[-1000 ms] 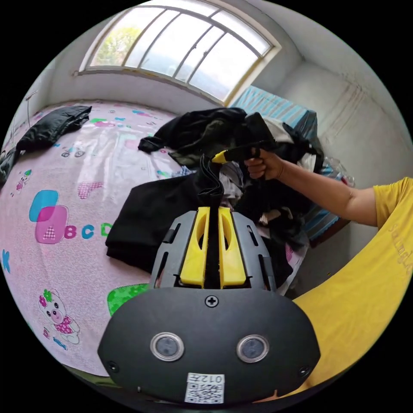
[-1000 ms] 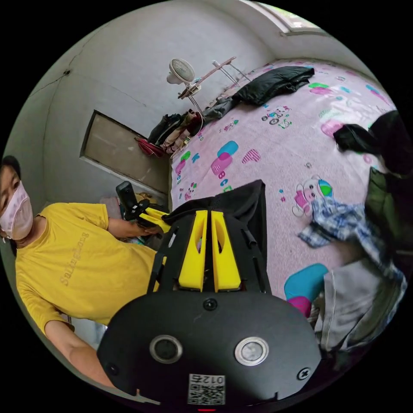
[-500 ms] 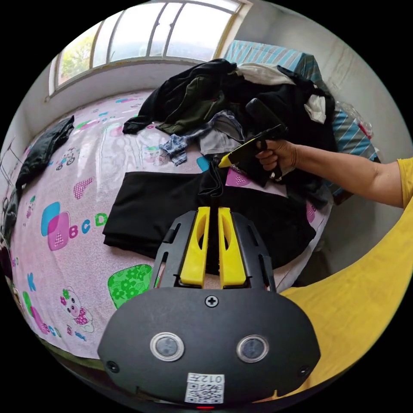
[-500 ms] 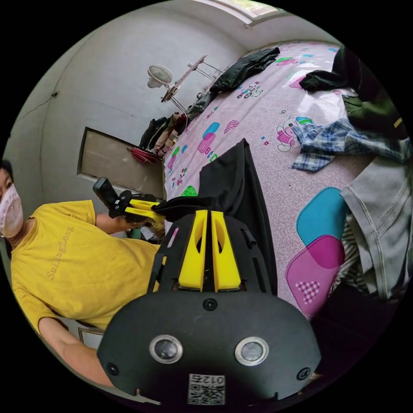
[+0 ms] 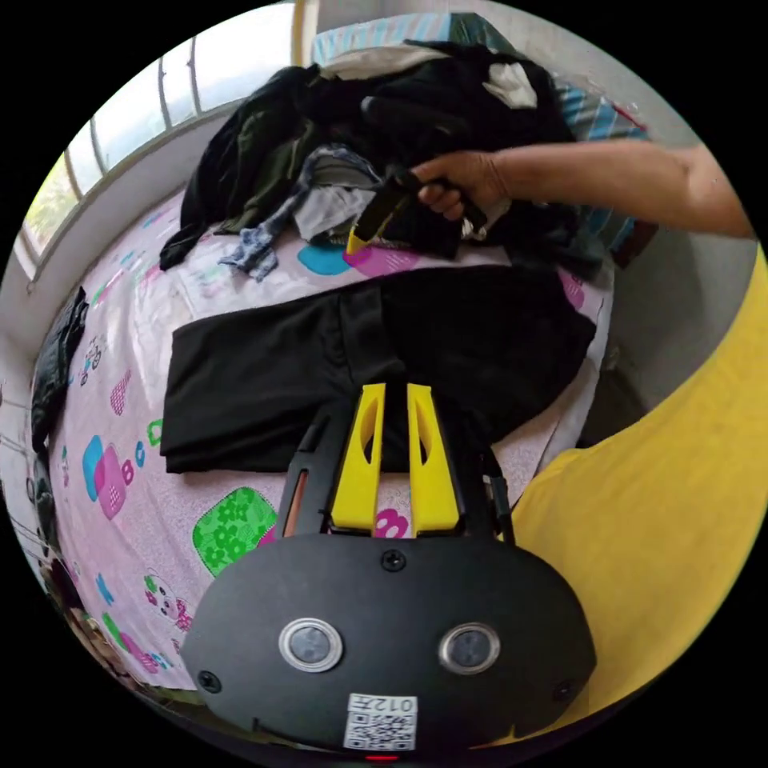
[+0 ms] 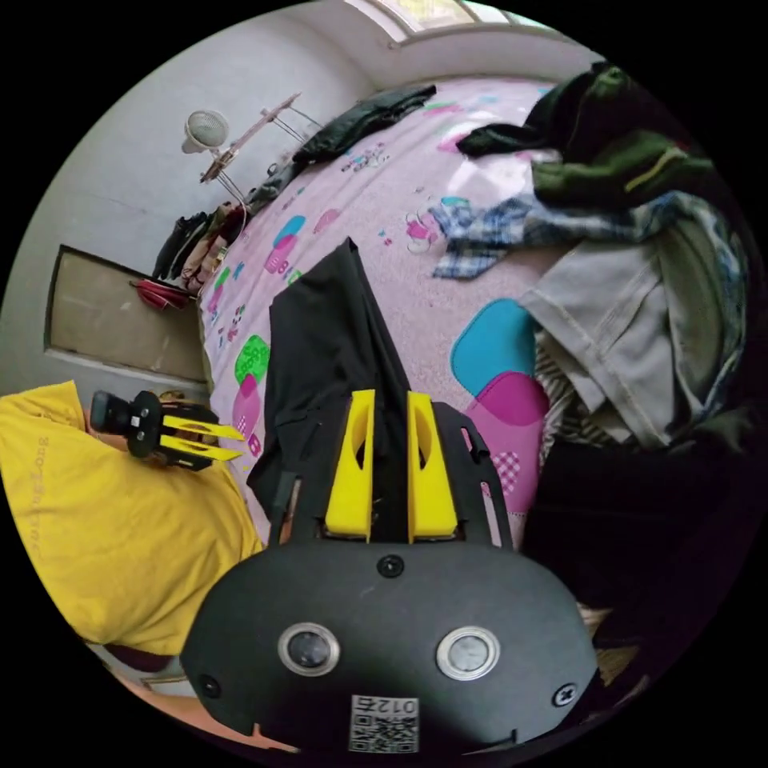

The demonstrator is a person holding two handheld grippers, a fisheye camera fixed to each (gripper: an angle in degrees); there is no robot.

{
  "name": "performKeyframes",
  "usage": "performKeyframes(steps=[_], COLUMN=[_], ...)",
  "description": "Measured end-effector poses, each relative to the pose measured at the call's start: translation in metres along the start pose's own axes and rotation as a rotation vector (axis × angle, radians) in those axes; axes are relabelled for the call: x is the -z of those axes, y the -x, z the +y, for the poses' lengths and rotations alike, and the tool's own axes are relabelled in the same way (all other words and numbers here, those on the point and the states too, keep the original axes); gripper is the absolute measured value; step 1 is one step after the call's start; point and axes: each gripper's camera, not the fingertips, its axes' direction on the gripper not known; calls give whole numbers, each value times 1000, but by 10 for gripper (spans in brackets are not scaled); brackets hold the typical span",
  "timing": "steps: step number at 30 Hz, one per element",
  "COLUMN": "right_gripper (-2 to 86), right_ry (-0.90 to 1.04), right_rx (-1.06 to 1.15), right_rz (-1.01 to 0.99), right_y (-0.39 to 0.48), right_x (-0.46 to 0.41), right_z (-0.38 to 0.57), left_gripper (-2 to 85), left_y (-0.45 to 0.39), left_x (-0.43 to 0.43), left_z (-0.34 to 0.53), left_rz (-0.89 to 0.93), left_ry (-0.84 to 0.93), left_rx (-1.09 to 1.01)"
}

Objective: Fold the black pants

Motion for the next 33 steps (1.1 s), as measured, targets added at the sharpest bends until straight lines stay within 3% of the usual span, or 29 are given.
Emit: performKeyframes(steps=[3,5,9,12,20,22,24,27,33], right_gripper=[29,17,8,4,5,5,5,5,0], right_ry=[16,137,304,318,316,319,322,335,433], right_rx=[82,126,168,209,208,204,205,243,171], right_rz=[33,91,289,362,410,407,409,425,353], right_y=[39,65,85,95,116,117,119,123,114], right_x=[-18,-54,-103,-126,-148,-151,-153,-159,-152], right_z=[-16,-28,-26,-21,-23,-23,-24,-24,-36], left_gripper=[7,6,4,3,1,1,2,3,0], left_y=[27,37,16,-9,5,25,78,158,197], left_x=[5,-11,-47,-62,-24,4,26,29,0], left_z=[-24,-43,-63,-55,-55,-54,-48,-28,-4], left_rz=[-49,-12,86,5,10,-70,-195,-140,-100], left_ry=[-21,43,206,262,143,52,29,78,217], left_rx=[78,65,-76,-191,-128,-63,142,445,454])
